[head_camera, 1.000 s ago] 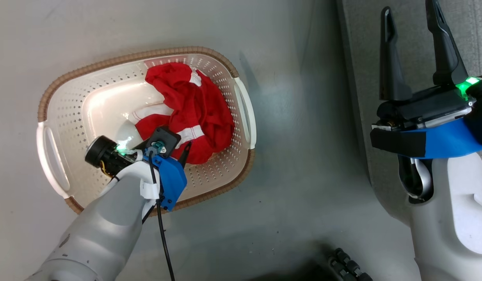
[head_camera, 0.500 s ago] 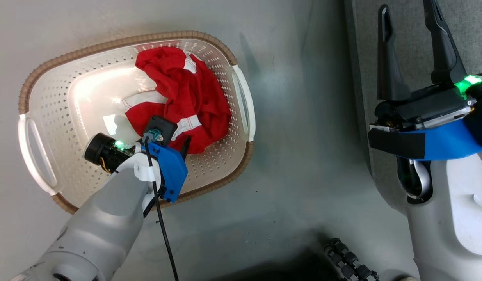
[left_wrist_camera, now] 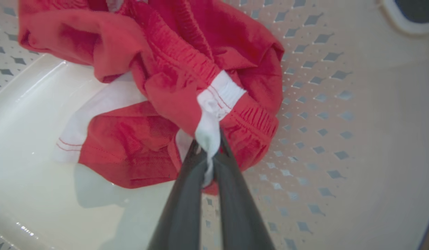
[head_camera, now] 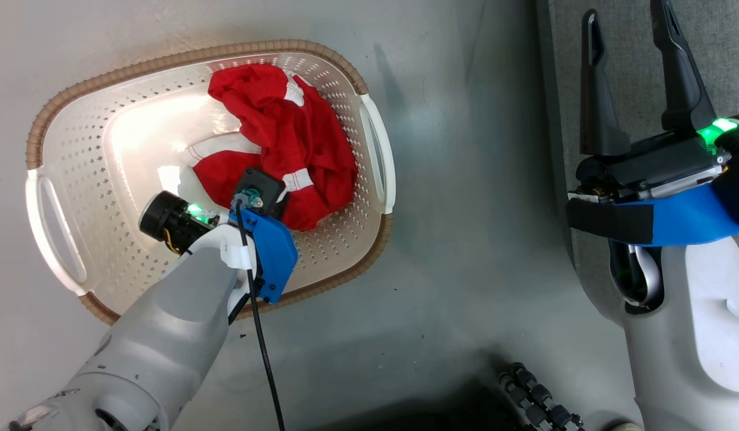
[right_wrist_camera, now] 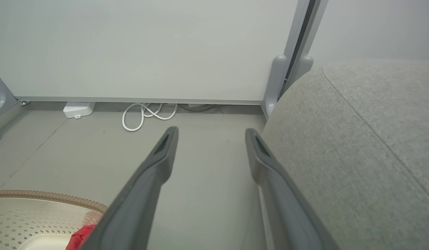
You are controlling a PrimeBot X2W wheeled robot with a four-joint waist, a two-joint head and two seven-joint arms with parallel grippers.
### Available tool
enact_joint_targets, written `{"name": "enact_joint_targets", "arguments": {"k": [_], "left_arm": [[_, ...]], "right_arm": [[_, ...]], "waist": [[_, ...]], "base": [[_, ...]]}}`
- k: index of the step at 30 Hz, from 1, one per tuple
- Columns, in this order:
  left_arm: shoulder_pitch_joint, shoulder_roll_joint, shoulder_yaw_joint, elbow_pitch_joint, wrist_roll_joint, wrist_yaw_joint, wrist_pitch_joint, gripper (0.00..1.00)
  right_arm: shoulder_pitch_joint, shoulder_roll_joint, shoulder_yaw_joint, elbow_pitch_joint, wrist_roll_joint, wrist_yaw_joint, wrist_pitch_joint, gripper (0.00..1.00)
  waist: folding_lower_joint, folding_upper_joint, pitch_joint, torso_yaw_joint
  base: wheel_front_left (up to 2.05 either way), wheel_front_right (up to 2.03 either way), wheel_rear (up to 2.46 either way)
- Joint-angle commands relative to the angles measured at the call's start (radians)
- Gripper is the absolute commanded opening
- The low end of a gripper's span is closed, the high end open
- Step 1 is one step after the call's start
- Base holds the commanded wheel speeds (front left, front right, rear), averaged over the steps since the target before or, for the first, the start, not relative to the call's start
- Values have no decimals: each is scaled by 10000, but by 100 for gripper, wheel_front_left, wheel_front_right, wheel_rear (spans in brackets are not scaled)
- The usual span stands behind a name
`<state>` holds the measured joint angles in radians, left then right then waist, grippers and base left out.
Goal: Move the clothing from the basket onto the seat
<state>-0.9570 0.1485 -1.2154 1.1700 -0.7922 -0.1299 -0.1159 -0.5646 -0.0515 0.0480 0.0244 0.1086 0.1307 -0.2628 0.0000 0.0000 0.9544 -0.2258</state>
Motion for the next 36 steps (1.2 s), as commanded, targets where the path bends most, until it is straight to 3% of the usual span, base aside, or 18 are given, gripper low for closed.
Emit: {"name": "enact_joint_targets", "arguments": {"k": [1,21,31,36], "left_arm": [[-131,-17,-117,-2,-86,-9,-27,0],[-13,-120,-636,-866,-272,-9,-973,0],[178,-279,-665,-1366,-173,-9,-1498,0],[344,-92,152,-2192,88,-9,-1498,0]], "right_arm": [[83,20,-17,23,43,1,-31,100],[78,18,-174,287,-146,1,-31,100],[383,-120,-313,540,-265,1,-31,100],[631,-245,-414,688,-289,1,-31,100]], "waist": [[0,0,-37,35],[0,0,-712,501],[0,0,-2054,1042],[0,0,-2908,1279]], "base": [[0,0,0],[0,0,0],[0,0,0],[0,0,0]]}}
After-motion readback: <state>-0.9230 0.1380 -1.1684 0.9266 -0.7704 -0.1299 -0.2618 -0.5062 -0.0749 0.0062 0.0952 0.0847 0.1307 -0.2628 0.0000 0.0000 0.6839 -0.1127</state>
